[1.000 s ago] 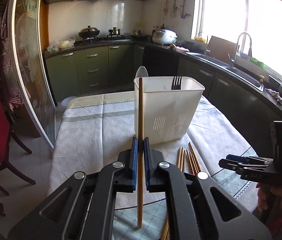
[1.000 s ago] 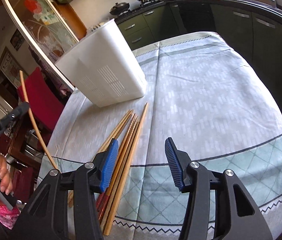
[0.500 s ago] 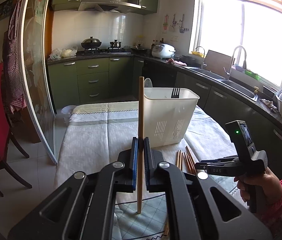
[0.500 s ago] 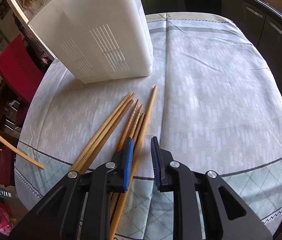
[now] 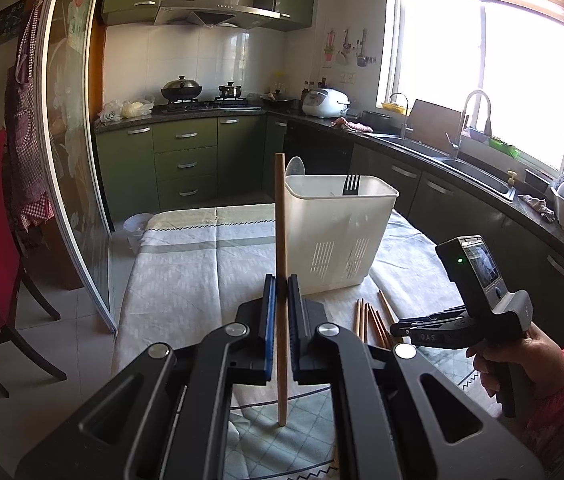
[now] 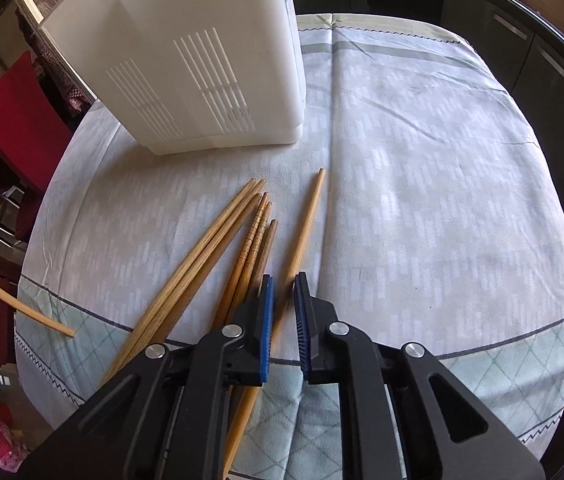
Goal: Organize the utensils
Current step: 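Lift the chopstick with the left gripper while the right gripper grasps another chopstick, then insert the chopstick into the holder and open the left gripper while the right gripper carries its chopstick, then insert the chopstick into the holder and open the right gripper, then grasp another wooden chopstick with the left gripper, then lift the chopstick with the left gripper while the right gripper grasps another chopstick, then insert the chopstick into the holder and open the left gripper while the right gripper carries its chopstick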
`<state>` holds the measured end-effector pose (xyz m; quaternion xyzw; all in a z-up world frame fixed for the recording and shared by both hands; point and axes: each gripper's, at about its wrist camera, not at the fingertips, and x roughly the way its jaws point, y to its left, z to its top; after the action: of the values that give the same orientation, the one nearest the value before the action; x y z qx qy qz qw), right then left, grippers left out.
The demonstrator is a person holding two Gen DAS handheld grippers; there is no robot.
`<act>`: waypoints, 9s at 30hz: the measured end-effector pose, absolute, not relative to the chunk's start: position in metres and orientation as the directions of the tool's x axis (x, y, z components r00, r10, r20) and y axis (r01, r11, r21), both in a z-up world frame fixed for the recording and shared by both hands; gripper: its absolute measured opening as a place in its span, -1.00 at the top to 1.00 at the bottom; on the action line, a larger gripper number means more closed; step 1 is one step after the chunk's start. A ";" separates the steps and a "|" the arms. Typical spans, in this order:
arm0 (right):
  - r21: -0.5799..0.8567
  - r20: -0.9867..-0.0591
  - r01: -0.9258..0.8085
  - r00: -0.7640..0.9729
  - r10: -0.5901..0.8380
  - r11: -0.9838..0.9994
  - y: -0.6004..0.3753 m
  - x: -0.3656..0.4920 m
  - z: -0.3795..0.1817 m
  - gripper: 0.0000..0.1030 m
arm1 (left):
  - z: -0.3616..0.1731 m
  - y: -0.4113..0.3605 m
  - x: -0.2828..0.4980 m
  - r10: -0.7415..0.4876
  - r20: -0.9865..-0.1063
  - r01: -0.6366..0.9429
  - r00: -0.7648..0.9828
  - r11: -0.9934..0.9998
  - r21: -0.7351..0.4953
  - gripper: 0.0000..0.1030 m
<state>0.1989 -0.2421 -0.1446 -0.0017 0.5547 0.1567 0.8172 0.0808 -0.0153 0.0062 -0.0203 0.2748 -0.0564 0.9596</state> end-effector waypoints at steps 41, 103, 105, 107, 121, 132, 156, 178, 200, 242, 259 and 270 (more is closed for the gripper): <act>0.421 -0.563 -0.274 0.668 0.486 0.865 -0.337 0.108 -0.020 0.86 | 0.067 -0.034 0.105 -0.165 -0.516 0.147 0.841 0.986 -0.076 0.88; 0.207 -0.451 -0.332 0.802 0.391 0.920 -0.247 0.233 0.048 0.66 | 0.026 -0.025 0.132 -0.109 -0.651 0.112 0.751 0.993 -0.037 0.53; 0.215 -0.440 -0.334 0.806 0.397 0.918 -0.252 0.226 0.048 0.64 | 0.020 -0.031 0.137 -0.120 -0.675 0.128 0.728 0.991 -0.039 0.53; 0.238 -0.418 -0.335 0.812 0.407 0.912 -0.264 0.213 0.051 0.64 | 0.012 -0.039 0.143 -0.135 -0.708 0.147 0.693 0.988 -0.044 0.53; 0.309 -0.646 -0.212 0.669 0.368 0.927 -0.360 0.123 -0.072 0.41 | -0.091 -0.089 0.195 -0.251 -0.909 0.244 0.332 0.954 -0.174 0.53; 0.347 -0.702 -0.147 0.615 0.360 0.926 -0.379 0.120 -0.108 0.41 | -0.114 -0.102 0.212 -0.203 -0.944 0.259 0.260 0.956 -0.134 0.61; 0.392 -0.692 -0.136 0.608 0.389 0.910 -0.382 0.120 -0.106 0.36 | -0.135 -0.145 0.231 -0.088 -0.962 0.354 0.259 0.935 0.010 0.79; 0.363 -0.724 -0.248 0.531 0.440 0.898 -0.331 0.133 -0.104 0.32 | -0.059 -0.036 0.176 -0.170 -0.801 0.157 0.573 0.983 -0.096 0.87; 0.297 -0.856 -0.324 0.327 0.401 0.898 -0.256 0.177 -0.142 0.57 | -0.002 -0.021 0.091 -0.176 -0.608 0.176 0.774 0.982 -0.060 0.87; 0.084 -0.893 -0.371 0.383 0.235 0.925 -0.210 0.183 -0.140 0.84 | -0.003 -0.015 0.091 -0.172 -0.622 0.173 0.764 0.983 -0.059 0.87; 0.249 -0.701 -0.348 0.579 0.416 0.904 -0.278 0.140 -0.049 0.89 | 0.004 -0.016 0.083 -0.184 -0.614 0.185 0.768 0.981 -0.062 0.87; 0.270 -0.605 -0.375 0.650 0.459 0.887 -0.295 0.102 -0.005 0.89 | 0.034 -0.028 0.077 -0.209 -0.573 0.222 0.793 0.974 -0.049 0.87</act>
<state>0.1024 -0.2948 -0.0046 0.0606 0.3493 0.2300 0.9063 0.0774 -0.0278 0.0335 0.0105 0.3012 -0.1138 0.9467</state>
